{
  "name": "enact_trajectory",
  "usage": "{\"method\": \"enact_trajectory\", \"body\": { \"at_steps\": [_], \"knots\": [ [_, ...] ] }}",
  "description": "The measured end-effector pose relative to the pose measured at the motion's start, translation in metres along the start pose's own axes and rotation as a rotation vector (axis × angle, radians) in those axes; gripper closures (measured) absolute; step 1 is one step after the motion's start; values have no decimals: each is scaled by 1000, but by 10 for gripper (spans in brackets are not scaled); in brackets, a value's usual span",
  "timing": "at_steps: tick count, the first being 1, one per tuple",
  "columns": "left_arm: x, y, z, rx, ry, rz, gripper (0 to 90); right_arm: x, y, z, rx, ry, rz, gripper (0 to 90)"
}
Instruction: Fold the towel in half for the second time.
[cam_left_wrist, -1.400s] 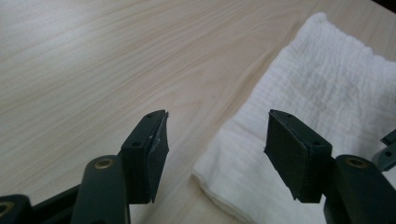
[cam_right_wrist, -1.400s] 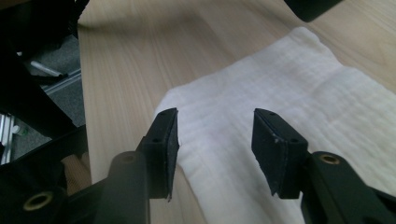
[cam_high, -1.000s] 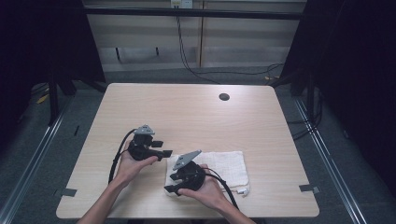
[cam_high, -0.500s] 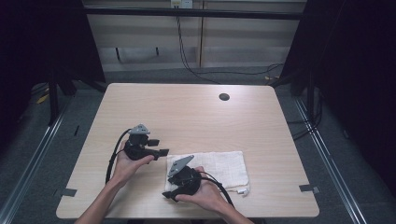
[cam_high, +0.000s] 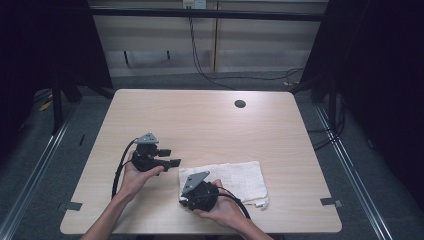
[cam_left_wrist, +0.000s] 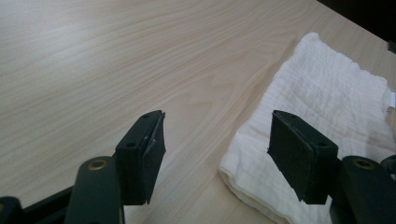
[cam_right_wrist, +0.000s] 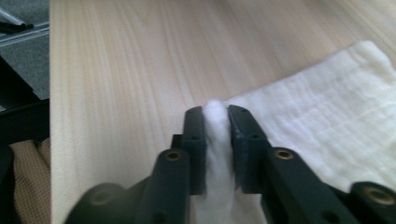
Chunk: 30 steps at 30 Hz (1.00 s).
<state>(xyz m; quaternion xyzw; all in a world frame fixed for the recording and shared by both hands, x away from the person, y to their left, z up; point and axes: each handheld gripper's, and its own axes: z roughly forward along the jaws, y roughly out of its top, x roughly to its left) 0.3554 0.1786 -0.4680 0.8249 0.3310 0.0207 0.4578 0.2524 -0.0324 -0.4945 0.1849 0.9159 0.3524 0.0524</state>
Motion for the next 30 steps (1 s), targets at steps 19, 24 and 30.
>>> {"method": "enact_trajectory", "body": {
  "at_steps": [19, 24, 30],
  "knots": [
    [-4, -12, 29, 176, -31, 25, 538, -8, -5, 1, -53, 50, 108, 824],
    [-1, -15, 31, 176, -39, 10, 508, -9, -4, 1, -47, 56, 131, 823],
    [-5, -15, 35, 180, -77, 5, 538, -9, -4, 1, -46, 60, 132, 822]
  ]
}}
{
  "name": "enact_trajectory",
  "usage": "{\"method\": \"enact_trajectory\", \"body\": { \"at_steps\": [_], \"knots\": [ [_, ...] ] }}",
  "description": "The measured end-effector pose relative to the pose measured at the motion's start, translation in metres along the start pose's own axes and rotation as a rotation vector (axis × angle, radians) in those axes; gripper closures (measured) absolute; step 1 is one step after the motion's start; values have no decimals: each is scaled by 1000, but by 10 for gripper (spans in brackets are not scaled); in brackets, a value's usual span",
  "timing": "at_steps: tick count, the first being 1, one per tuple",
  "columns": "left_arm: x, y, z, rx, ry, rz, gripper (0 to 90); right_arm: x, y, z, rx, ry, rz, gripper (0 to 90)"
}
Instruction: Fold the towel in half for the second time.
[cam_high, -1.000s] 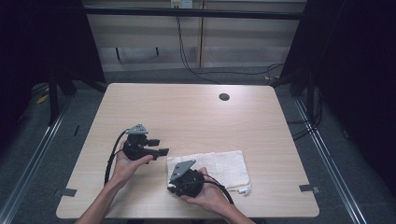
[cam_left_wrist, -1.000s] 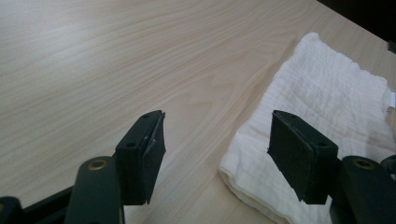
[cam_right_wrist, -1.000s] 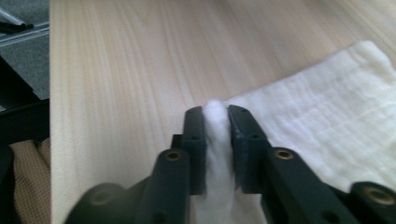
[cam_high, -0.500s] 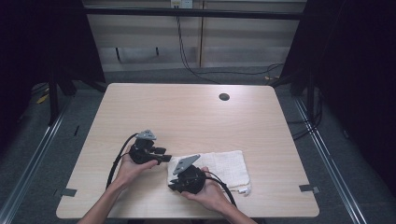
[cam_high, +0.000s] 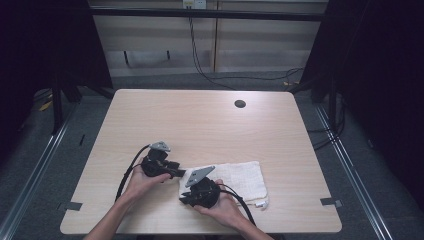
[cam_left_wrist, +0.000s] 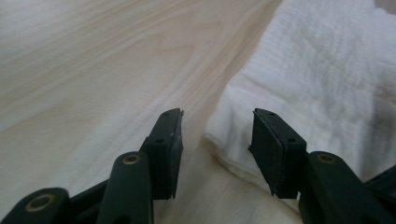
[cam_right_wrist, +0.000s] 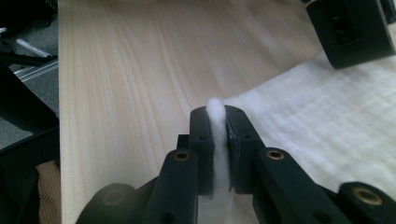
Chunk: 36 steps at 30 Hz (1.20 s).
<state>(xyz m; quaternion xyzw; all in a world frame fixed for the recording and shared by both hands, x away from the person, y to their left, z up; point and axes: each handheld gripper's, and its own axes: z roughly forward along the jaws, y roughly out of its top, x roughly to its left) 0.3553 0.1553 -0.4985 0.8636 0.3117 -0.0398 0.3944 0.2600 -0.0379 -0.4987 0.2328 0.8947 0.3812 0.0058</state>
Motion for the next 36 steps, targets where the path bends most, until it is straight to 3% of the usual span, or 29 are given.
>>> {"method": "enact_trajectory", "body": {
  "at_steps": [5, 8, 13, 18, 21, 28, 36],
  "knots": [
    [-6, 2, 3, 26, -13, 29, 574, 1, 0, 1, -7, 3, 4, 821],
    [-10, 2, 4, 36, 6, 57, 620, 0, 1, 2, -8, 9, 11, 821],
    [-10, 3, 4, 56, 3, 70, 775, 1, 3, 2, 3, 5, 21, 821],
    [-7, 2, 4, 45, -10, 56, 852, 5, 2, 1, 10, -16, 6, 822],
    [-9, 4, 4, 46, 5, 47, 855, 3, 3, 1, 10, -5, 12, 823],
    [-3, 6, -3, -2, -29, 11, 857, 1, 4, -3, 20, -25, 8, 826],
    [-2, 6, -13, -38, -65, -13, 859, 2, 8, -8, 4, -10, 14, 826]
  ]
}}
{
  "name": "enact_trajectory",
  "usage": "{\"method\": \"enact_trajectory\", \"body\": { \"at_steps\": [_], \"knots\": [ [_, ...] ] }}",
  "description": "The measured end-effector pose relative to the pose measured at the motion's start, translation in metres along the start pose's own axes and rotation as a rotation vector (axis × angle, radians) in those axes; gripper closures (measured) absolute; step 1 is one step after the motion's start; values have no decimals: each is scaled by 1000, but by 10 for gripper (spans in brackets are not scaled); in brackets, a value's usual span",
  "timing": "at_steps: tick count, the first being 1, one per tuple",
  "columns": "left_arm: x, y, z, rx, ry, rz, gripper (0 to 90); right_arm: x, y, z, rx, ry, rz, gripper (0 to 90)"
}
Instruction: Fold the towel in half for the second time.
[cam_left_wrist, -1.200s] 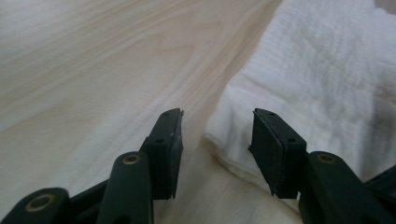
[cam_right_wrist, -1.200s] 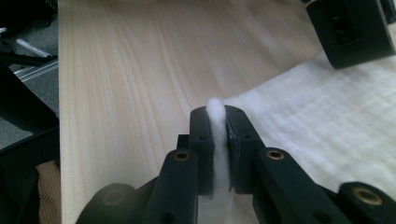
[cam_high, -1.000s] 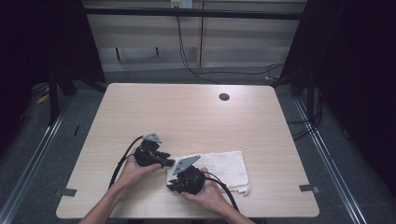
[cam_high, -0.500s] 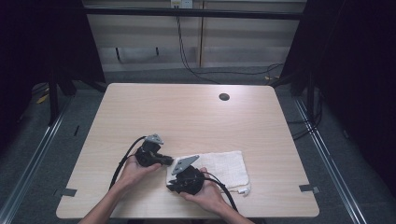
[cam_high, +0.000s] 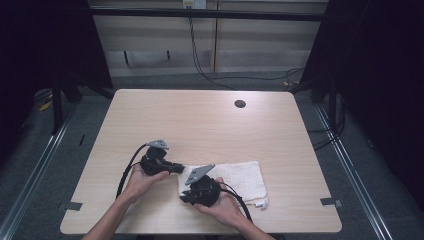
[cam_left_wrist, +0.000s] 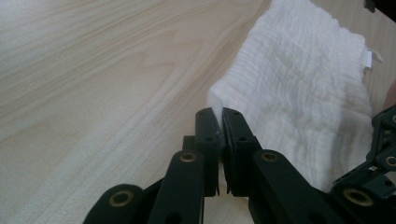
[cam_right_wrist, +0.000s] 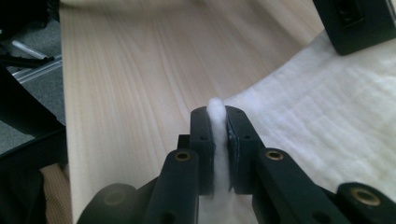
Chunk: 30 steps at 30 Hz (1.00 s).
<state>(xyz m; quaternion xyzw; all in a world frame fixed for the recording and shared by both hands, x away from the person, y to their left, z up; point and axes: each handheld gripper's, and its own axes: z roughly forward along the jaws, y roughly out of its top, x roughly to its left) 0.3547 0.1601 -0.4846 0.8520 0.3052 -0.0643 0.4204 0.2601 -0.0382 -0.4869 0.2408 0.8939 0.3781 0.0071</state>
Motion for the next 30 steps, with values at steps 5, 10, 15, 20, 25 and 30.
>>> {"method": "enact_trajectory", "body": {
  "at_steps": [5, 10, 15, 20, 25, 30],
  "knots": [
    [-1, 4, -9, -30, 3, -22, 860, -2, 8, -13, -44, 3, 8, 827],
    [-1, 7, -17, -34, 6, -13, 860, 2, 15, -15, -59, 4, 12, 827],
    [1, 12, -25, -52, 15, -38, 864, 4, 24, -19, -77, 3, 12, 827],
    [1, 13, -33, -53, 6, -35, 865, 3, 32, -27, -79, 5, 27, 827],
    [8, 18, -47, -56, -14, -27, 865, 6, 41, -32, -103, 9, 19, 828],
    [9, 22, -55, -74, -1, -29, 865, 8, 53, -33, -135, 20, 15, 828]
  ]
}}
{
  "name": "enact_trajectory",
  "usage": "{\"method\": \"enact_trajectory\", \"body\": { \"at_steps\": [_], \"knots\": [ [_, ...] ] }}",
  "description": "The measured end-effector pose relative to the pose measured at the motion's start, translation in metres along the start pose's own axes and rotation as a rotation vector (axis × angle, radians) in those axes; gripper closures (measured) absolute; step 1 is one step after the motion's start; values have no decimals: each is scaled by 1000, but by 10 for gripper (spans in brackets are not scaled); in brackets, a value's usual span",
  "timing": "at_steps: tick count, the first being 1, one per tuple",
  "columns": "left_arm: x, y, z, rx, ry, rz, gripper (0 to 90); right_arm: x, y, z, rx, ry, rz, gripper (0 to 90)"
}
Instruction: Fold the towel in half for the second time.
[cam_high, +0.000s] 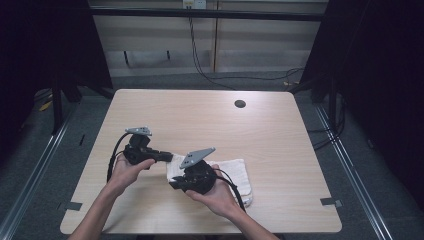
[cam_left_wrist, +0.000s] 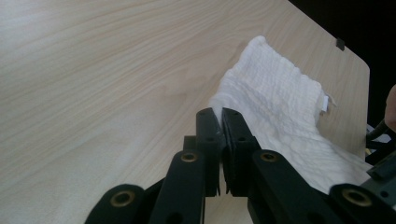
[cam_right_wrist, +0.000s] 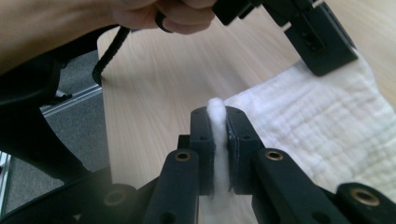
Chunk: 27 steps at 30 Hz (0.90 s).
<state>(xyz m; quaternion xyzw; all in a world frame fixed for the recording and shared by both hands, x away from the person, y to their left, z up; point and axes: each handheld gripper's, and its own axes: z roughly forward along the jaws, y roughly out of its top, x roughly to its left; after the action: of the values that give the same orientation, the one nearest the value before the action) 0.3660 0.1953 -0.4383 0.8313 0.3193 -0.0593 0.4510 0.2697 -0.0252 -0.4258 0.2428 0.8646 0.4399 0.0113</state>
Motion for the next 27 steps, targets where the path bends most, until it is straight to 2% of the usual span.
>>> {"method": "enact_trajectory", "body": {
  "at_steps": [2, 3, 5, 11, 15, 19, 24, 27],
  "knots": [
    [0, 4, -5, -24, 1, 2, 864, 1, 6, 1, -10, 0, -7, 828],
    [0, 6, -8, -35, 8, -11, 865, 2, 9, 1, -17, -3, -12, 828],
    [0, 8, -10, -41, 16, -10, 865, 3, 15, 2, -23, -7, -16, 829],
    [-1, 19, -21, -34, 34, 6, 863, 5, 31, 7, -40, 8, -22, 830],
    [-3, 28, -28, -37, 37, 26, 862, 6, 37, 5, -83, 16, -11, 830],
    [-3, 28, -20, -21, 47, 29, 862, 3, 34, 4, -113, 18, 7, 830],
    [-3, 27, -3, 1, 32, 26, 862, -3, 21, 2, -111, 6, 30, 830],
    [-7, 30, 5, 7, 33, 40, 862, -5, 14, -1, -114, 1, 36, 830]
  ]
}}
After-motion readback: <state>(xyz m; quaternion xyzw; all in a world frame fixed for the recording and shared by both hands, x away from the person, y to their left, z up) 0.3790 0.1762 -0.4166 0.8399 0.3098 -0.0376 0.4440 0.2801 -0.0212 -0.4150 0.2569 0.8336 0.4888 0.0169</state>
